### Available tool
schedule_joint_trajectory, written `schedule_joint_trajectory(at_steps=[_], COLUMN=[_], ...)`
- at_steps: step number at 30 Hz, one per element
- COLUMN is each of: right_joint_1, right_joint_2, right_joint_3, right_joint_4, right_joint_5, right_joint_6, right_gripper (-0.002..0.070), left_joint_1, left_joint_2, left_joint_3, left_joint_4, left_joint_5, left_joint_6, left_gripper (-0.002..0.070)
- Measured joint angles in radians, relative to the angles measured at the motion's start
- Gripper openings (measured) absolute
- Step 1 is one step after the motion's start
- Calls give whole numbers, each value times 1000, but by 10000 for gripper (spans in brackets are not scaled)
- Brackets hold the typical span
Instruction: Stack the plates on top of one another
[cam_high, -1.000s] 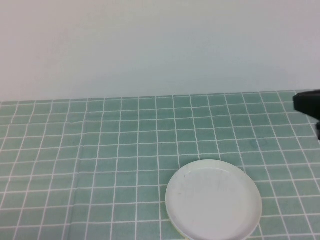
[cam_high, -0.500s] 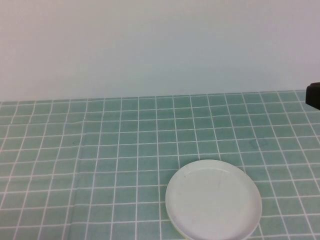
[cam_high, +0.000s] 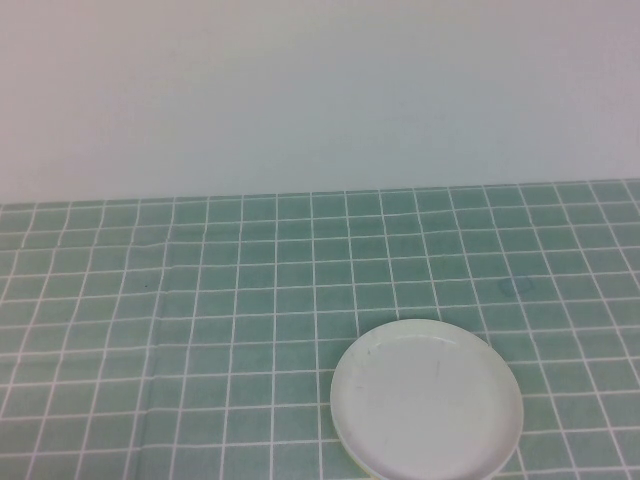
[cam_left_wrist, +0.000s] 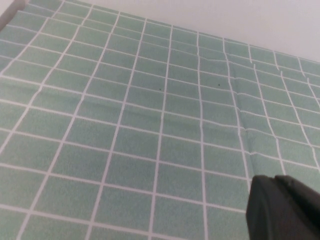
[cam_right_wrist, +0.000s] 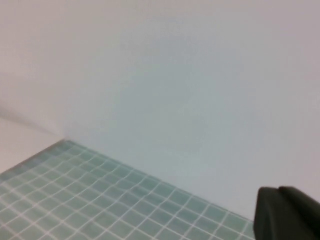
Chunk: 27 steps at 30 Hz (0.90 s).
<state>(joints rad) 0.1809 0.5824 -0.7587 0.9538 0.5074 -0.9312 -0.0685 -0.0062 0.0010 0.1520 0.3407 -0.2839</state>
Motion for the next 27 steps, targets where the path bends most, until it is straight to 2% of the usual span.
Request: schedule_joint_trajectory(at_steps=[12, 22, 25, 27], right_joint_1=[-53, -54, -54, -54], right_joint_2=[-387, -461, -461, -461], right_joint_3=[493, 593, 620, 645], right_joint_4=[35, 53, -121, -415], right_joint_5=[-323, -470, -490, -492], right_joint_6=[-7, -41, 131, 396], right_gripper=[-2, -2, -2, -2], left_joint_1=[0, 0, 0, 0], left_joint_2=[0, 0, 1, 1], left_joint_3=[0, 0, 0, 0], left_joint_4=[0, 0, 0, 0], left_joint_5=[0, 0, 0, 0], left_joint_6=[0, 0, 0, 0], left_gripper=[-1, -1, -1, -1])
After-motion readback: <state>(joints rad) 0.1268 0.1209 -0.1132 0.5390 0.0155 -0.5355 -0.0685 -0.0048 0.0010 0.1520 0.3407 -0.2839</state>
